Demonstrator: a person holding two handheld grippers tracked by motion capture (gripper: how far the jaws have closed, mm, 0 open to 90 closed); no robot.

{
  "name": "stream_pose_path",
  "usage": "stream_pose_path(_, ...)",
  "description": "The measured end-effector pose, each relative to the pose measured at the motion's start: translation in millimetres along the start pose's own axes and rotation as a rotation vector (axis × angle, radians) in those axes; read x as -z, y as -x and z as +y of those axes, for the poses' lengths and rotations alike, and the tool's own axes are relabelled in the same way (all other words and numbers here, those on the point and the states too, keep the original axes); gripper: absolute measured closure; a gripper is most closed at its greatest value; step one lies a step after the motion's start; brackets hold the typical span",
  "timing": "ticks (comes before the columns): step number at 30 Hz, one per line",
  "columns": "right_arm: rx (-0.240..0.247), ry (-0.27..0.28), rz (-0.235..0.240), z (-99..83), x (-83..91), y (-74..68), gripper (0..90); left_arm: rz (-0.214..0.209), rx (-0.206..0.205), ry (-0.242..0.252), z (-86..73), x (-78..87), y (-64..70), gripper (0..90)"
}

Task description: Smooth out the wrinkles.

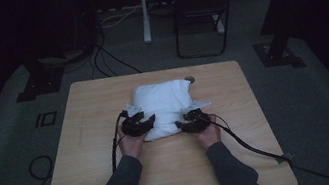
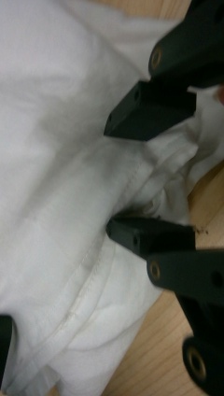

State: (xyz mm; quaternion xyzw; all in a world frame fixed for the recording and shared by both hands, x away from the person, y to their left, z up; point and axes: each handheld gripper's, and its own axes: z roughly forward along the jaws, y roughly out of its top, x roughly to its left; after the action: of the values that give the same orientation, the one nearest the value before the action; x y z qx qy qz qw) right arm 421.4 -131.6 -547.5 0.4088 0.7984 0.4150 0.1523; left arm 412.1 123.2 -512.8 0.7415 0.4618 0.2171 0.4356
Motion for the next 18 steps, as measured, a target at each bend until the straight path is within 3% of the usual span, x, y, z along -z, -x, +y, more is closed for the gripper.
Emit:
stream_pose_path(3,0.019,0.054,0.007,-0.7,18.9,-2.3,41.9,0.042,0.001,0.039,1.2,16.6,-1.8,46.3)
stream_pose_path(6,0.024,0.112,-0.013,-6.3,42.9,-0.9,39.0,0.03,0.017,0.074,-1.3,37.4,-7.8,46.1)
stream_pose_path(10,0.025,0.122,-0.034,-17.5,62.0,5.1,37.9,0.018,0.031,0.074,-8.5,55.7,-13.6,45.5)
stream_pose_path(12,0.01,0.121,-0.051,-30.5,78.2,12.5,36.9,-0.004,0.064,0.085,-20.5,71.7,-18.8,45.4)
stream_pose_path(18,-0.023,0.123,-0.069,-44.0,94.4,24.1,36.6,-0.004,0.068,0.059,-30.6,81.0,-26.0,45.1)
